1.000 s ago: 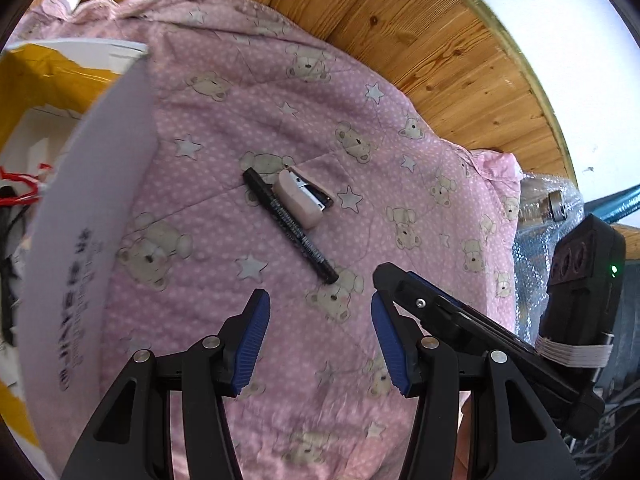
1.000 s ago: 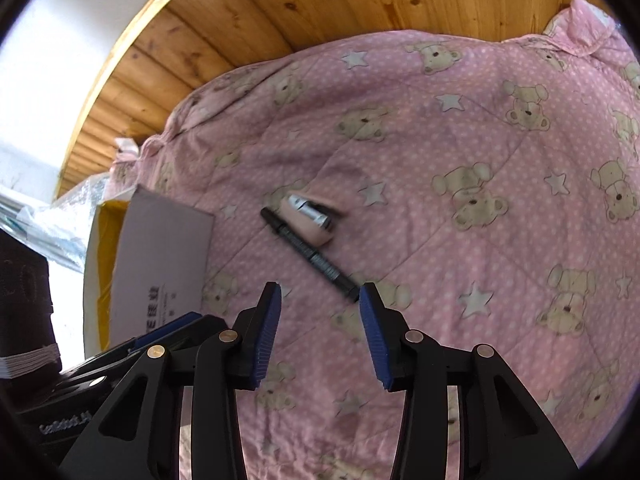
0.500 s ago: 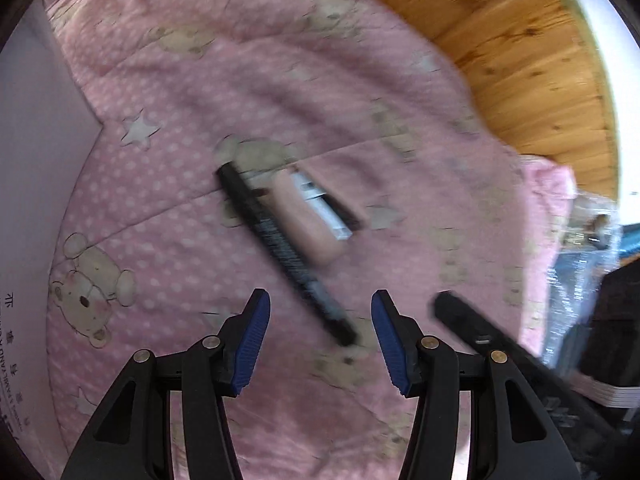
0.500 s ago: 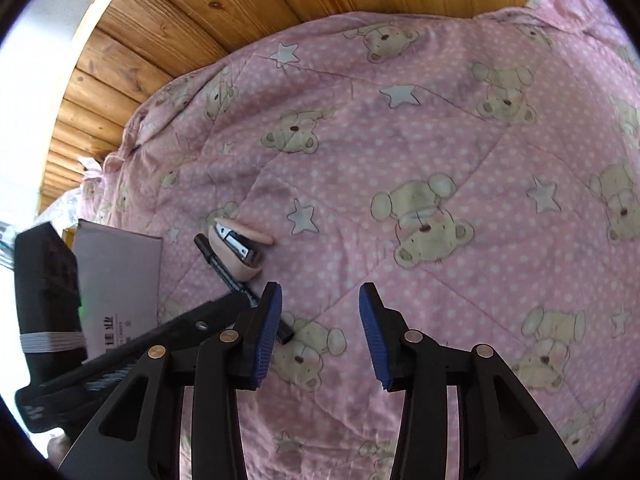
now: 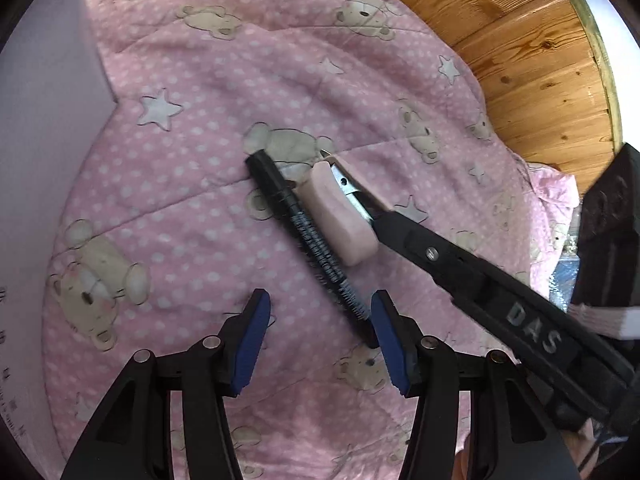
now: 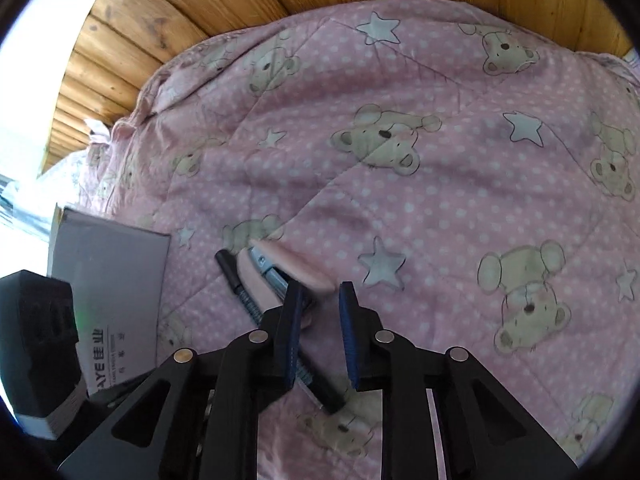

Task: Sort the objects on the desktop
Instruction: 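Grasp the black marker with the left tool while the right grasps the pink stapler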

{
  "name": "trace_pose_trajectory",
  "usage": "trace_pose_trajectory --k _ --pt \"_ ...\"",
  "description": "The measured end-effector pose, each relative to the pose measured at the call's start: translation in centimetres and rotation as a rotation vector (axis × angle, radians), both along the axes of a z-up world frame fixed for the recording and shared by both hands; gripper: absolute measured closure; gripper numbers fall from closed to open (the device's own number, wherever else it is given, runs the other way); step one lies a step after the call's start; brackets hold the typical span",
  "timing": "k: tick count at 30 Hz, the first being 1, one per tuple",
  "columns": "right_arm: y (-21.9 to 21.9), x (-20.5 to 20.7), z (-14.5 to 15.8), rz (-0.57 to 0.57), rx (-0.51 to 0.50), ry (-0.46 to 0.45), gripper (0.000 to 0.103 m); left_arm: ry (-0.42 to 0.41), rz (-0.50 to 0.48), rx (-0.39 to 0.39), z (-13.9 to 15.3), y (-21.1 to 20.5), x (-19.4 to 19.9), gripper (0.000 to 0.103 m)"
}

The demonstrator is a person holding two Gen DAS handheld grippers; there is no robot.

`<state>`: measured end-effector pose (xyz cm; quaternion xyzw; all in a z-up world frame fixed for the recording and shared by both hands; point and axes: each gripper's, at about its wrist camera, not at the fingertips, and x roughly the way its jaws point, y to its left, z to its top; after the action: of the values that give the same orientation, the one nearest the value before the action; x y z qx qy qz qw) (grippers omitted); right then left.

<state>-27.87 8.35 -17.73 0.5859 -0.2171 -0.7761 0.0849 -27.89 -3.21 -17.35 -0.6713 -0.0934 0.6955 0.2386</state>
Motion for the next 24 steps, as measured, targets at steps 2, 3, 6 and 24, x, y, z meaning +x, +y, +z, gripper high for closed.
trace_pose_trajectory --k 2,3,6,24 --pt "0.5 -0.6 -0.2 0.003 -0.027 -0.001 0.078 0.004 -0.007 0.017 0.2 0.3 0.0 0.049" --pt "0.7 -1.0 -0.1 0.002 -0.016 0.007 0.078 0.004 -0.01 0.024 0.2 0.4 0.0 0.049" --pt "1.9 -1.8 -0.3 -0.044 0.097 -0.002 0.079 0.005 -0.015 0.041 0.4 0.8 -0.2 0.049" --pt "2.1 -2.5 0.6 0.015 0.015 0.079 0.053 0.04 0.1 -0.086 0.3 -1.9 -0.6 0.066"
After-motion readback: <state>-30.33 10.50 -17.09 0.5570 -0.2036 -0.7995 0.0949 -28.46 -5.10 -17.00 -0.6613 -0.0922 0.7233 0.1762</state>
